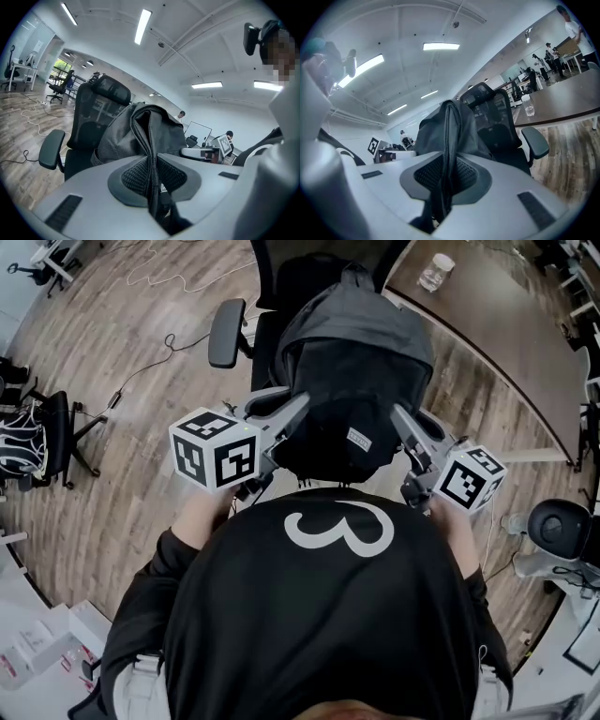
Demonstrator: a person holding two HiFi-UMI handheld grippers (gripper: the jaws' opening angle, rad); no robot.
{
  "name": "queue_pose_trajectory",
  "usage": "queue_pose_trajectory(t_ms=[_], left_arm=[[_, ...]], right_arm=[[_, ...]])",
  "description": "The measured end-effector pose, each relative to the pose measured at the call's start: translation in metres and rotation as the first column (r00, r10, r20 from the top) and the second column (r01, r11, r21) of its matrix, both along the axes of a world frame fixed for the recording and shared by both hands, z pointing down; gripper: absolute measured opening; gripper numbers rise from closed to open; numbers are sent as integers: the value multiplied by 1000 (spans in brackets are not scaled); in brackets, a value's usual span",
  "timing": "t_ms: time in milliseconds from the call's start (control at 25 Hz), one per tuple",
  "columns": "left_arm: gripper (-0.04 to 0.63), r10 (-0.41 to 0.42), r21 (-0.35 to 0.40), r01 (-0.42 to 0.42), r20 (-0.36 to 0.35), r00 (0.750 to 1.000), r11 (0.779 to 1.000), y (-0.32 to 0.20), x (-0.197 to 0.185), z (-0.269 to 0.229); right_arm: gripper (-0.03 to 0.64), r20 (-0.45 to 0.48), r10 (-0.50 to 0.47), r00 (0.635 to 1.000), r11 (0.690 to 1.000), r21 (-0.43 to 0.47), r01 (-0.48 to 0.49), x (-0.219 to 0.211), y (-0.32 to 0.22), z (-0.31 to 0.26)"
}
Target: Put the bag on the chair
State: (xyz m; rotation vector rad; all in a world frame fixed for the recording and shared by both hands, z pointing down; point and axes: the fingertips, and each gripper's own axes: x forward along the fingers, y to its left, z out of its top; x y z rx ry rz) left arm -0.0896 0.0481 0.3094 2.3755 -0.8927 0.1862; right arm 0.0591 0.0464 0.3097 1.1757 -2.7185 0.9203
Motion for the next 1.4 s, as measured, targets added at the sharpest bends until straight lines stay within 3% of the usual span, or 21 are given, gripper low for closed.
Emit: queue_pose_trajectory(t_ms=[680,1400], left_arm=[[67,-10,25,9,49,999,1000,-52,-7,-2],[67,-37,-39,40,84,996,998,-133,3,17]], right_arm=[[61,17,12,1000,1000,14,-13,-9,-51,-1],[61,40,-16,999,999,-39,17,-1,-137,18]])
